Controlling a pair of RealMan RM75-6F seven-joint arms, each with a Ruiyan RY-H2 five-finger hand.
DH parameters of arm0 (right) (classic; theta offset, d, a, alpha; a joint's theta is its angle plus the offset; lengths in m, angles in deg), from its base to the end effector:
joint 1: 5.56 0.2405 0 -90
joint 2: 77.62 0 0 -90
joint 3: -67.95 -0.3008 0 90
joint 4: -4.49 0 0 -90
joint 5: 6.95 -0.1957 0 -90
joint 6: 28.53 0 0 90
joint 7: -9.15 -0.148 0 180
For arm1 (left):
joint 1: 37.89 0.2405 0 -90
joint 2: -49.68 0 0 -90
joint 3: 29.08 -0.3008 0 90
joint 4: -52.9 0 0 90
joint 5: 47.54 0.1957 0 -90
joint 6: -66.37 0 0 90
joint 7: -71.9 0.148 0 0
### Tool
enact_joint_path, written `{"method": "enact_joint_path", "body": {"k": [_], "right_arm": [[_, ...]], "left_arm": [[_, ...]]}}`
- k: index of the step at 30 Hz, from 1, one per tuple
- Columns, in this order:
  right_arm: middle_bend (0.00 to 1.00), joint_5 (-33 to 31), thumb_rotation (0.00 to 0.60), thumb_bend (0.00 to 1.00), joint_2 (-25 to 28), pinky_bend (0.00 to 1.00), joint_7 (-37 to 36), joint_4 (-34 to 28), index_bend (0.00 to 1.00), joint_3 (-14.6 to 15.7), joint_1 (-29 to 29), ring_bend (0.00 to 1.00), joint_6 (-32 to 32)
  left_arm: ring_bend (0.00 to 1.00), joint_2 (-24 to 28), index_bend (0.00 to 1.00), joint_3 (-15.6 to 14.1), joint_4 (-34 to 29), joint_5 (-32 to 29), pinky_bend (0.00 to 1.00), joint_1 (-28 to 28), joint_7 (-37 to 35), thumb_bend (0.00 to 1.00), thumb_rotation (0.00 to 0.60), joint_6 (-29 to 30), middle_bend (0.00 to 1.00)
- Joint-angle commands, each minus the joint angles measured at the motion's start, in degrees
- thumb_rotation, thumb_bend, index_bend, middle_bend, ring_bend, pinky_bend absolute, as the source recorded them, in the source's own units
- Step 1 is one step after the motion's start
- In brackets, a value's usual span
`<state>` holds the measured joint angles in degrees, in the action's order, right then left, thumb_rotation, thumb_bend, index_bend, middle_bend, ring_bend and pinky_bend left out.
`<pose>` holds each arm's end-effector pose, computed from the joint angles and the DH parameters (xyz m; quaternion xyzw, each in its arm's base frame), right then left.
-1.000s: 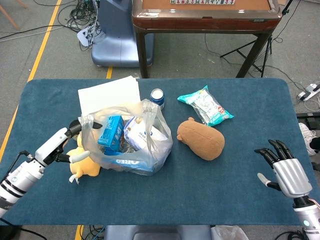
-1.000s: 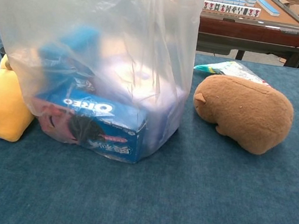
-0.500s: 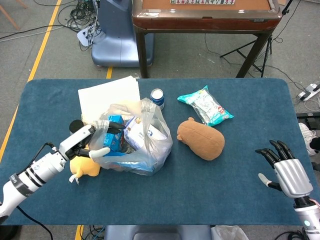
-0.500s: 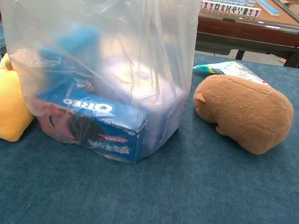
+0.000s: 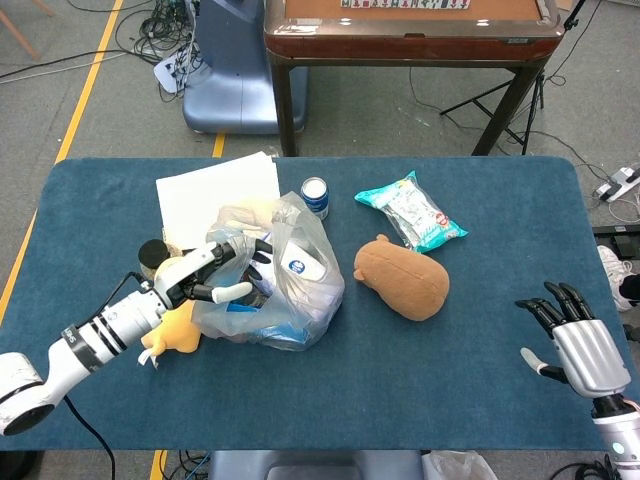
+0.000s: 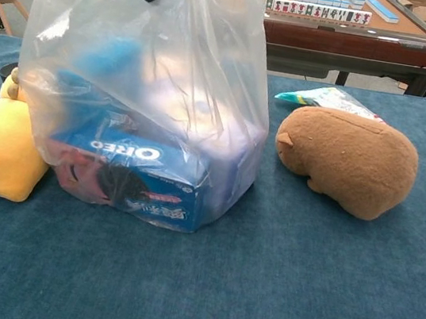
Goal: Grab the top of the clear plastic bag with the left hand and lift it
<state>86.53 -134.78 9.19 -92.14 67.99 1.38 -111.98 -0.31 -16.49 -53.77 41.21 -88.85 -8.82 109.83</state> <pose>-0.3185 -0.1865 0.2089 0.6622 -0.3553 0.3817 0.5381 -0.0838 0.3618 0.1788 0.5330 0.6945 0.4833 0.0016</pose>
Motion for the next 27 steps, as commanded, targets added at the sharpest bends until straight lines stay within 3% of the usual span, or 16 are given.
{"method": "enact_joint_path", "body": {"k": [1, 11, 27], "right_arm": [[0.3, 0.0, 0.6, 0.24, 0.01, 0.1, -0.1, 0.1, 0.26, 0.03, -0.09, 0.08, -0.08], [0.3, -0.11, 0.6, 0.24, 0.07, 0.1, -0.8, 0.61, 0.26, 0.18, -0.56, 0.08, -0.45], [0.3, -0.14, 0.6, 0.24, -0.28, 0.1, -1.95, 1.68, 0.26, 0.21, -0.83, 0.08, -0.55]], "left_arm": [[0.19, -0.79, 0.22, 0.79, 0.37, -1.2, 0.27, -1.14, -0.54, 0.19, 0.361, -0.92, 0.18], [0.19, -2.39, 0.22, 2.14, 0.51, -2.79, 0.22, -4.44, -3.13, 0.19, 0.34, -4.45, 0.18], [0.19, -4.41, 0.22, 4.58, 3.64, -2.5, 0.2, -10.16, -14.66, 0.19, 0.338, -8.66, 0.18]]}}
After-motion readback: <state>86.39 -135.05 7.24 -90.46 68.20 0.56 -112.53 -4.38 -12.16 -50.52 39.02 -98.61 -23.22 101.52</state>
